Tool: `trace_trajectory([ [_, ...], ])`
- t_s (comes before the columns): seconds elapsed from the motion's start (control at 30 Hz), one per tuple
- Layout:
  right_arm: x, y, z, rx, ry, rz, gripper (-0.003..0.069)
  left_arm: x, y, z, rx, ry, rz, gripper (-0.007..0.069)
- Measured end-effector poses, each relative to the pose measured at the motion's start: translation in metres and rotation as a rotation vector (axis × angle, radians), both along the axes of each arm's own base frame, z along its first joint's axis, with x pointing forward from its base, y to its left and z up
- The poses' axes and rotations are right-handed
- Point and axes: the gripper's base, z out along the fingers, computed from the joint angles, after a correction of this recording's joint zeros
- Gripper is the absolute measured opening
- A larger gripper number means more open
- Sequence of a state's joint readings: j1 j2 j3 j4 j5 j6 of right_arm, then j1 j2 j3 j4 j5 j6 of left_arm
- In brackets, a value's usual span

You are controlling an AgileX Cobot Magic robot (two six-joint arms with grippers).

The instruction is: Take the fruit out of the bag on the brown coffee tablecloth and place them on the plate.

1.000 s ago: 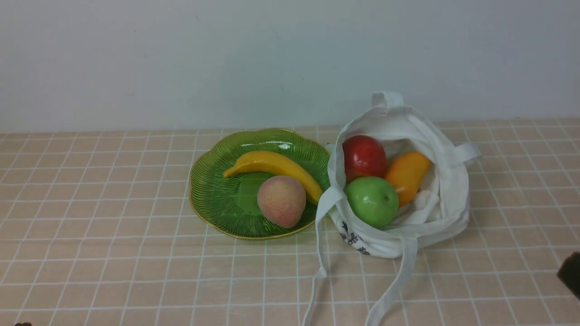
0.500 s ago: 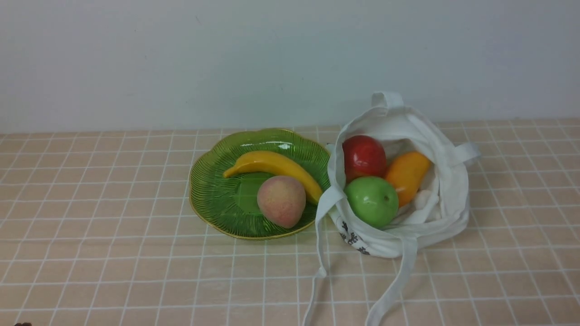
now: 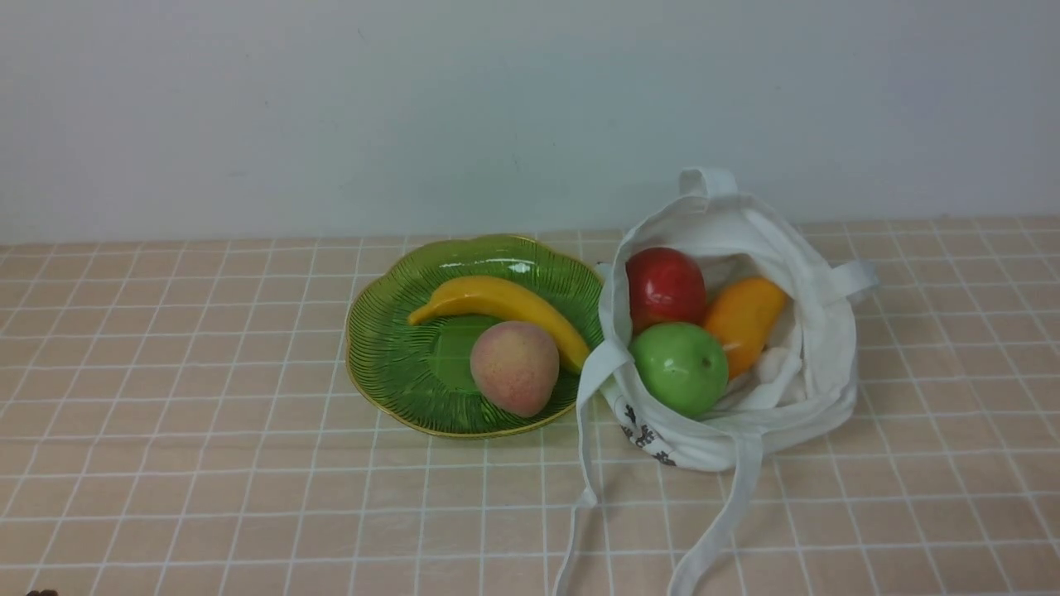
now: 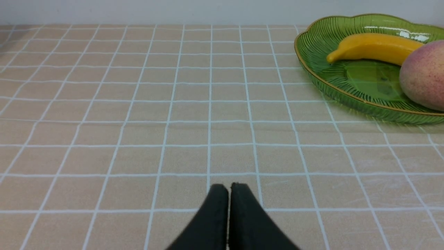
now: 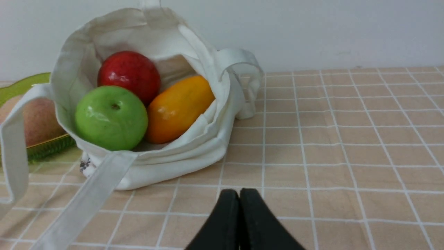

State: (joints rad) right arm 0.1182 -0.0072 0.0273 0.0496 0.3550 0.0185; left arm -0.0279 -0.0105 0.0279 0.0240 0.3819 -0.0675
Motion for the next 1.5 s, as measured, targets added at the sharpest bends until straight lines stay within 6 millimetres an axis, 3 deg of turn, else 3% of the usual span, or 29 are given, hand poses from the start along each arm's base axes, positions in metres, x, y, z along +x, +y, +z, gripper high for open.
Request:
trace_trajectory([
  [1.5,-0.0002,0.0011,0.0002,0.007,0.001,0.018,-0.0014,0.0,0.0,0.0,0.0,0.0,0.0,-0.0008],
])
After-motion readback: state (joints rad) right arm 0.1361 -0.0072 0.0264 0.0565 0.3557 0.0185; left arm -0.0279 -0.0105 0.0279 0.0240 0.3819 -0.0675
